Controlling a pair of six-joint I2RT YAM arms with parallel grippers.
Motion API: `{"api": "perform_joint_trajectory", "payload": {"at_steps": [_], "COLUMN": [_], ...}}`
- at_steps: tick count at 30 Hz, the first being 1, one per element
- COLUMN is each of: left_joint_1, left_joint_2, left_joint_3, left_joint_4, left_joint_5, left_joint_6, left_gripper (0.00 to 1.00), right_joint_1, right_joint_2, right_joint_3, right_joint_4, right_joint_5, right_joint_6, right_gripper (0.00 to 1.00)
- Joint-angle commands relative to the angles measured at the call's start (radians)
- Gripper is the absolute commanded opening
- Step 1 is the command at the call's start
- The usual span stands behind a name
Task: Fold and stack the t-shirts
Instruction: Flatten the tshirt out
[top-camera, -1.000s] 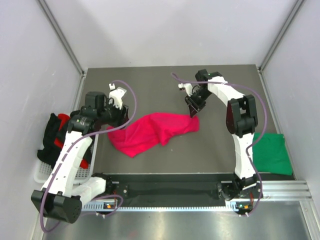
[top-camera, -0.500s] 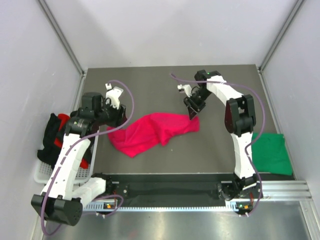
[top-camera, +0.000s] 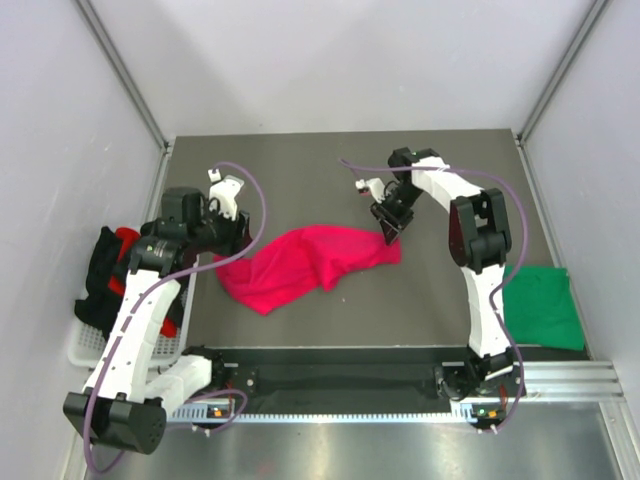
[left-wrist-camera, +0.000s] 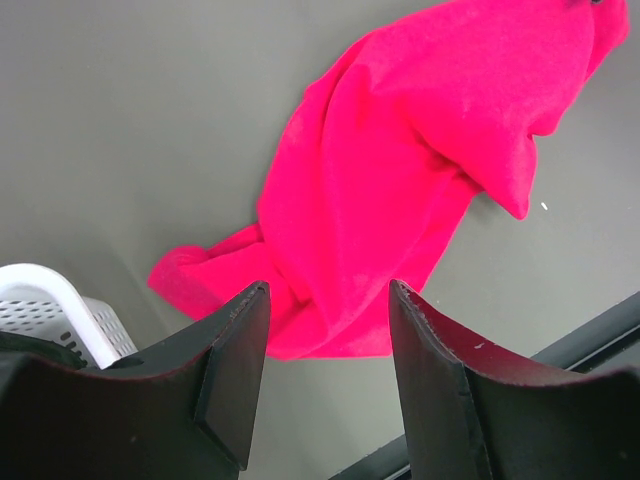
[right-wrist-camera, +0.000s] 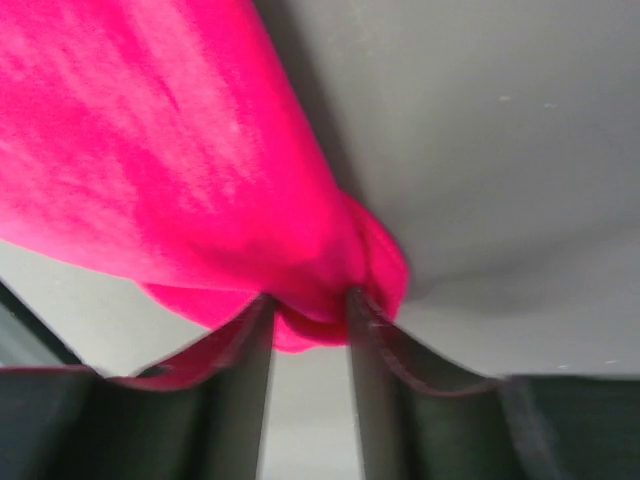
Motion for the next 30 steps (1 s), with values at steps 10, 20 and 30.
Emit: {"api": "perform_joint_trajectory", "payload": {"at_steps": [10,20,30], "left_joint_1": [0.015,0.021,0.027], "left_joint_2": [-0.027,-0.016,-0.015], "left_joint_3": [-0.018,-0.012,0.011], "left_joint_4": [0.052,0.059,0.058], "left_joint_5": [0.012,0.026,0.035], "left_joint_6": [-0.016,-0.022,-0.022], "left_gripper": [0.56,0.56,0.55], "right_joint_1": [0.038,0.038,0.038], "right_joint_2": [-0.002,-0.233,-0.646], "right_joint_3": [-0.049,0.198,-0.08], "right_joint_4": [0.046,0.172,0.217], "right_joint_5": [0.081,0.275,0.235], "right_joint_6": [-0.02,0.003,-0.127], "right_gripper": [0.0,0.0,0.0]}}
